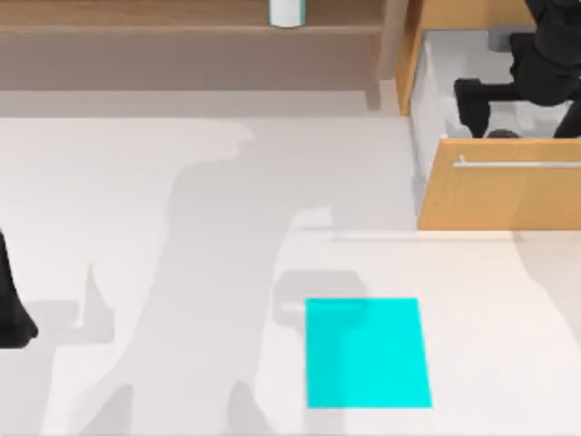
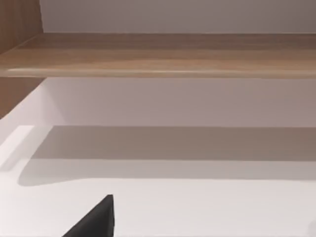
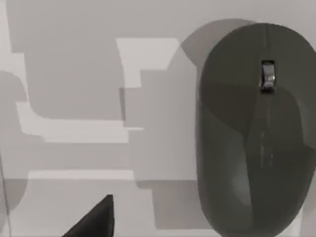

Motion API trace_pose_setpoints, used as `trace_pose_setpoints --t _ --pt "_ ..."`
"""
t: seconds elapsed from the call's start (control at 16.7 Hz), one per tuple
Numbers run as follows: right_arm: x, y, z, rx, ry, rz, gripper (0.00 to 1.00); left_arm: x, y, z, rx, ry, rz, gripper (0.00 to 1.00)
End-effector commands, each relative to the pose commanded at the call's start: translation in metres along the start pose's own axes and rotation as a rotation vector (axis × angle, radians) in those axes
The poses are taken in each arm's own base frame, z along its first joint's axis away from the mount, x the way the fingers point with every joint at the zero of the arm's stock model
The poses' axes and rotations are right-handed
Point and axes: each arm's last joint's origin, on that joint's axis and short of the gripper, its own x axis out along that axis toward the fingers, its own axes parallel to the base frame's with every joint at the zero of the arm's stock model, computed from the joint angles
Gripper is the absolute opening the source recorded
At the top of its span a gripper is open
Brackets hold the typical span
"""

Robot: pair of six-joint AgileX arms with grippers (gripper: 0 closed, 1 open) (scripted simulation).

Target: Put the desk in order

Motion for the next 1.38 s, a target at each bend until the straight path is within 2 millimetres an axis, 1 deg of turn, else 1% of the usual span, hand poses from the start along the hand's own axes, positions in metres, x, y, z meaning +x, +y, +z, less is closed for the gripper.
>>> trace_pose_setpoints --t 0.06,0.12,0.18,0.48,1.26,1.32,1.38 --pt "0.016 -0.001 0.003 0.000 0.001 0.001 1.00 0.000 0.000 0.000 0.000 0.000 0.000 1.00" --pt "0.027 -0.001 0.006 0.000 0.001 0.001 1.00 0.000 0.000 0.000 0.000 0.000 0.000 1.00" --pt "0.033 -0.001 0.007 0.001 0.001 0.002 1.00 0.000 0.000 0.000 0.000 0.000 0.000 1.00" --pt "0.035 -0.001 0.007 0.001 0.001 0.002 1.00 0.000 0.000 0.000 0.000 0.000 0.000 1.00" --pt "0.035 -0.001 0.007 0.001 0.001 0.002 0.02 0.000 0.000 0.000 0.000 0.000 0.000 1.00" --pt "0.035 -0.001 0.007 0.001 0.001 0.002 0.00 0.000 0.000 0.000 0.000 0.000 0.000 1.00" --pt "0.035 -0.001 0.007 0.001 0.001 0.002 0.00 0.000 0.000 0.000 0.000 0.000 0.000 1.00"
